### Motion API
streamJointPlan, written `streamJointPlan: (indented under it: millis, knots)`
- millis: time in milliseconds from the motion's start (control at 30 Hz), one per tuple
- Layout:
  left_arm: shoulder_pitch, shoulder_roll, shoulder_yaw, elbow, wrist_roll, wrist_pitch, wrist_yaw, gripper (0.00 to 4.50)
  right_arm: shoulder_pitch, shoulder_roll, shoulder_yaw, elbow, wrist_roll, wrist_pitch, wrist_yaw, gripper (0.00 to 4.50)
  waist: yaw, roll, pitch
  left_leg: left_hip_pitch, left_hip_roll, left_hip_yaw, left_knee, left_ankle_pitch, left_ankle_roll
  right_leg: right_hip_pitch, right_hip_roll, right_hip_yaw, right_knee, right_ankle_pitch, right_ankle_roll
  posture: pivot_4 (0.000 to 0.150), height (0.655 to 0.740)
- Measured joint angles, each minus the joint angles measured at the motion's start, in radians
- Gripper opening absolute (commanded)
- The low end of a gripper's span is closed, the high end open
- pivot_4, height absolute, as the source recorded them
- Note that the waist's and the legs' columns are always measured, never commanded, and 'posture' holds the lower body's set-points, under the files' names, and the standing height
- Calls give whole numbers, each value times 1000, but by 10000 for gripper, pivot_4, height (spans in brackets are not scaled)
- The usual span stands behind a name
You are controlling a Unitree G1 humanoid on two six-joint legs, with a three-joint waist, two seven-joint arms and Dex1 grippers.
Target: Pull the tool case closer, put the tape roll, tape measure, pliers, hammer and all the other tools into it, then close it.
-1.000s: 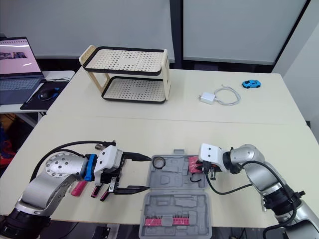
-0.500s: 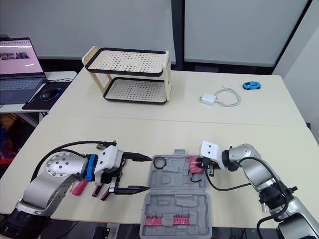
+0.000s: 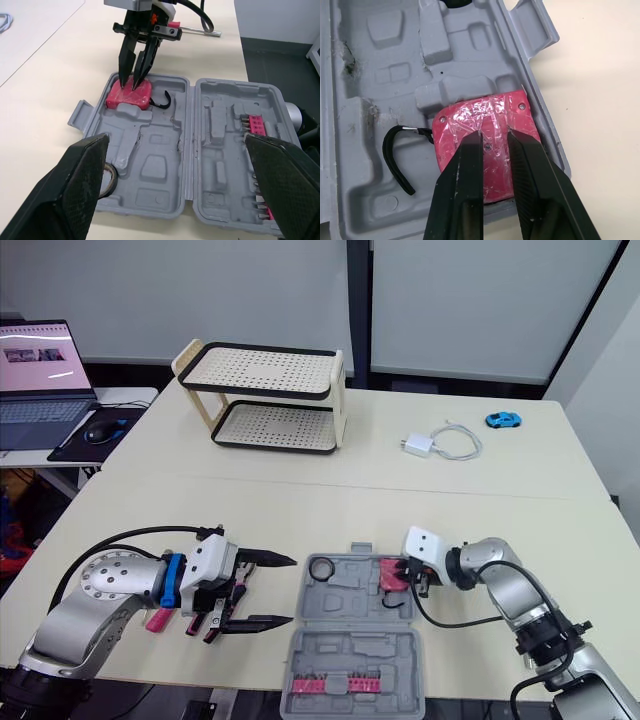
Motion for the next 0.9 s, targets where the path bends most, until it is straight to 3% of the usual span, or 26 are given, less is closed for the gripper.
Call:
streamJointPlan:
  millis: [267, 500, 667, 900]
  knots:
    - [-12, -12, 2, 6, -2, 4, 26, 45000, 36, 42, -47, 22, 3, -88, -29, 8532, -6, 2, 1, 0, 0, 0, 0, 0, 0, 0, 0, 0, 0, 0, 0, 1500, 7350]
    - [52, -19, 170, 67, -34, 12, 110, 45000, 116, -8, -107, -228, 72, 12, -21, 8532, -9, 15, 18, -7, 0, 0, 0, 0, 0, -7, 0, 1, 1, 0, 0, 1500, 7350]
    - [109, -12, 339, 154, -48, 52, 190, 45000, 139, -104, -266, -431, 155, 109, -24, 8532, -8, 17, 21, -7, 0, -1, -2, 0, 0, -8, 0, -1, 0, 0, 0, 1500, 7350]
    - [211, 38, 620, 469, -33, 70, 297, 45000, 442, -273, -640, -484, 196, 78, -16, 8532, 2, 15, 22, -8, -1, 1, -2, -1, 1, -7, -2, 0, -1, 0, 0, 1500, 7350]
